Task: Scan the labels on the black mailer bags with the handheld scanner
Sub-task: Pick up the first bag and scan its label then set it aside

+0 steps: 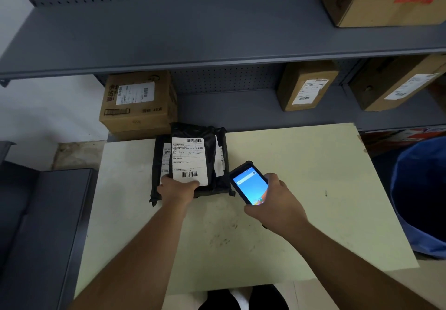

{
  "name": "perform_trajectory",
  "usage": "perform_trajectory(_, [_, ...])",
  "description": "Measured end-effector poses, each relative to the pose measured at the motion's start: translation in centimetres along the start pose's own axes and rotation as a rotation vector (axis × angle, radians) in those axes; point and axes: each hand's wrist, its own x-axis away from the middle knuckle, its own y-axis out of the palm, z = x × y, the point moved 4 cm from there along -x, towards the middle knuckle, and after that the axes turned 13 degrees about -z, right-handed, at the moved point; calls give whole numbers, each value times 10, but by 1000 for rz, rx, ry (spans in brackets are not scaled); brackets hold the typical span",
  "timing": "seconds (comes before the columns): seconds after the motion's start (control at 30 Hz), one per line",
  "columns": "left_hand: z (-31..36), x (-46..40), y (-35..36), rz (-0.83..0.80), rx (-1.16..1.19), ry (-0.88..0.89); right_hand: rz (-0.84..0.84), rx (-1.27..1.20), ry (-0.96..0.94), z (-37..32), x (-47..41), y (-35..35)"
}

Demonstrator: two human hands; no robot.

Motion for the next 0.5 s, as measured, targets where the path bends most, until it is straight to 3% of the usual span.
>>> perform_trajectory(0.5, [5,24,6,-290,415,42,-54,51,-52,-4,23,-24])
